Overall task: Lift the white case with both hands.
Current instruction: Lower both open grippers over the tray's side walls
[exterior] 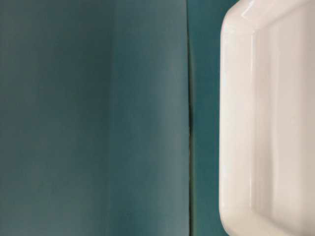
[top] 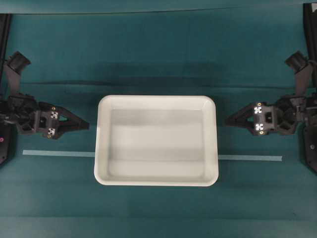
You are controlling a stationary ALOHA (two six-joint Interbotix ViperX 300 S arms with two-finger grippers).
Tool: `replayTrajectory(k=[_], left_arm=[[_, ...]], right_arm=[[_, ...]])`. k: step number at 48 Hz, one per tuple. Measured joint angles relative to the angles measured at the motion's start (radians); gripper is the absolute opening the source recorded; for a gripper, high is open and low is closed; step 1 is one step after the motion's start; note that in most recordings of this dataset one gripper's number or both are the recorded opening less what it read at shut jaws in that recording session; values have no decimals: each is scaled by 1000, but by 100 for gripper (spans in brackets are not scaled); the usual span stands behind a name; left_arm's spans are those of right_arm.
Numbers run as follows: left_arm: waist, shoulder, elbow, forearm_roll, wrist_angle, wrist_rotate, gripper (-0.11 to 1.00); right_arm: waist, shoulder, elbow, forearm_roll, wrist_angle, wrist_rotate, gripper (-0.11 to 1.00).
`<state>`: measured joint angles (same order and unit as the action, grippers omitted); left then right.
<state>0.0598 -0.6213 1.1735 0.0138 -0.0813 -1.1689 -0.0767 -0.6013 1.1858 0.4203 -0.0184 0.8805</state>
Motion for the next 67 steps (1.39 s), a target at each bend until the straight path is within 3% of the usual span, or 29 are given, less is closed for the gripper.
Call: replayTrajectory(k=[21, 32, 42, 67], left_arm=[[-15, 204, 74, 0, -196, -2, 92], [-64, 341, 55, 0, -253, -2, 92], [-57, 437, 28, 0, -322, 0, 92], [-29, 462, 17, 0, -348, 0, 92]], right_arm=[[92, 232, 51, 2, -230, 161, 94], [97, 322, 49, 2, -278, 167, 94], [98, 365, 32, 2, -285, 167, 94], [107, 483, -29, 2, -337, 204, 94]])
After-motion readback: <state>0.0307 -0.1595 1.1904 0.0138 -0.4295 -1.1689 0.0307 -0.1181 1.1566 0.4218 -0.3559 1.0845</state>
